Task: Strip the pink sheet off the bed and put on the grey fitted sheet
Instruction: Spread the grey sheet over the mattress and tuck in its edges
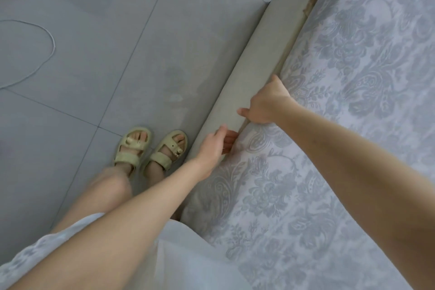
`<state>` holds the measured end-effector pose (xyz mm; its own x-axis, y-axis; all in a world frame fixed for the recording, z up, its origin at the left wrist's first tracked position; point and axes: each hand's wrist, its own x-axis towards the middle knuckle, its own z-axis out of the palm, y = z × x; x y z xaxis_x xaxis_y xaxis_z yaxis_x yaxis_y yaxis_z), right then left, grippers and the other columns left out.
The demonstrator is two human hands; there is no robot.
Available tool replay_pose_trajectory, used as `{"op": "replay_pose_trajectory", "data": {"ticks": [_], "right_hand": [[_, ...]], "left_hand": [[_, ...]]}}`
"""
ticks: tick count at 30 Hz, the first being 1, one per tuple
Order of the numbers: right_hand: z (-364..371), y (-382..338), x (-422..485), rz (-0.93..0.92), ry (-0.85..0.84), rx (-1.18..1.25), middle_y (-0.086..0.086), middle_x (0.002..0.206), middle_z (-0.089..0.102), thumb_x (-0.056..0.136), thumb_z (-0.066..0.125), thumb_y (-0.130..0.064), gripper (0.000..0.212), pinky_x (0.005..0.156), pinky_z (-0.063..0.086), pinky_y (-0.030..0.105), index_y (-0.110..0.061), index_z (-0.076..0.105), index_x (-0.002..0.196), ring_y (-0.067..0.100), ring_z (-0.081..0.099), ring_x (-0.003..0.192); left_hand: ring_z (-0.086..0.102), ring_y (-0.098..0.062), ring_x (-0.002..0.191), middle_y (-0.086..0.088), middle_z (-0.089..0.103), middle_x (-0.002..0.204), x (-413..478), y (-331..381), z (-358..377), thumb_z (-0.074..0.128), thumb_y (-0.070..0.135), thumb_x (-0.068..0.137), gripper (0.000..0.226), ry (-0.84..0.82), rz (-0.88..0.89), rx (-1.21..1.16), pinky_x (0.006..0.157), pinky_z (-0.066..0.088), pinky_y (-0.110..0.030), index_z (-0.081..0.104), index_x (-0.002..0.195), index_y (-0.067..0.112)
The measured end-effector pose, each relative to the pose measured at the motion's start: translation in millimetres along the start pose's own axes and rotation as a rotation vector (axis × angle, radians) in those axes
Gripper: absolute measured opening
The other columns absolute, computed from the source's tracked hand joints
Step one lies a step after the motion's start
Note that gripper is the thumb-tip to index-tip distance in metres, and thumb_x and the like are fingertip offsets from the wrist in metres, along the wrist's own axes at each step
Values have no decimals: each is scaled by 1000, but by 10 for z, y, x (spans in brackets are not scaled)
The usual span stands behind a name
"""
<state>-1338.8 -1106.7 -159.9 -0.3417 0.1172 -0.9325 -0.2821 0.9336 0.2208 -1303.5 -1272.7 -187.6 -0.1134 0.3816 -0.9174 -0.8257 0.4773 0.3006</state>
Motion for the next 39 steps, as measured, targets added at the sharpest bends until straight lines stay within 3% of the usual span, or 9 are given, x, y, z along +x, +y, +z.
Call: {"op": "replay_pose_trajectory", "data": {"ticks": [4, 7, 10, 14, 20, 25, 31, 35, 39], "right_hand": [[185, -180, -186, 24, 266, 162, 6, 91, 70, 97, 16, -55, 69, 96, 28, 38, -14, 71, 89, 24, 59, 95], [351, -354, -377, 35, 615, 410, 5, 66, 66, 92, 20, -48, 67, 101, 30, 43, -10, 68, 66, 28, 62, 77], [367, -757, -540, -51, 425, 443, -2, 75, 67, 87, 4, -50, 74, 106, 24, 43, -16, 67, 70, 23, 60, 85], [252, -1156, -602, -121, 266, 363, -4, 79, 62, 91, 2, -51, 71, 96, 29, 39, -20, 62, 70, 21, 55, 87], [139, -1363, -413, -187, -33, 214, 4, 88, 66, 99, 6, -52, 72, 103, 23, 36, -11, 58, 71, 21, 57, 98], [168, -1452, -400, -145, -240, 213, 12, 131, 56, 97, 6, -57, 73, 101, 32, 35, -10, 60, 109, 26, 47, 124], [139, -1324, -648, -88, -324, 318, 2, 72, 48, 95, 4, -62, 68, 94, 37, 35, -13, 41, 64, 28, 54, 112], [188, -1491, -407, -64, -356, 203, 8, 141, 48, 93, 4, -65, 81, 98, 36, 34, -12, 54, 127, 26, 43, 131], [186, -1623, -301, -42, -420, 117, 7, 153, 32, 94, 5, -64, 78, 101, 33, 33, -13, 37, 144, 26, 34, 138]], "left_hand": [[54, -20, 109, -6, 62, 110, -138, -433, -419, 27, 41, 102, 51, 37, 20, 356, 93, 36, -29, 68, 85, 18], [51, -18, 114, -5, 57, 116, -208, -710, -531, 25, 42, 102, 53, -37, -106, 466, 87, 31, -25, 64, 107, 7], [55, -20, 112, 1, 61, 117, -210, -922, -575, 27, 50, 99, 54, -117, -139, 286, 105, 37, -35, 63, 110, 10], [62, -31, 97, -14, 68, 99, -249, -1077, -636, 30, 53, 92, 59, -44, -59, 199, 95, 45, -50, 65, 92, 6], [59, -13, 90, 2, 61, 94, -437, -1185, -736, 31, 32, 102, 32, -122, 4, -57, 77, 49, -24, 61, 94, 23], [57, -4, 113, 13, 64, 118, -657, -1284, -668, 25, 48, 100, 42, -268, 33, -46, 102, 41, -26, 64, 109, 36], [59, -7, 105, 4, 64, 116, -615, -1337, -416, 19, 49, 101, 52, -445, -200, -106, 90, 45, -18, 64, 111, 23], [50, -17, 123, 0, 53, 136, -465, -1486, -348, 22, 60, 96, 57, -465, -310, -42, 112, 32, -37, 50, 134, 28], [41, -15, 132, 2, 43, 144, -502, -1454, -429, 13, 57, 98, 59, -438, -276, 2, 106, 28, -26, 36, 143, 28]]}}
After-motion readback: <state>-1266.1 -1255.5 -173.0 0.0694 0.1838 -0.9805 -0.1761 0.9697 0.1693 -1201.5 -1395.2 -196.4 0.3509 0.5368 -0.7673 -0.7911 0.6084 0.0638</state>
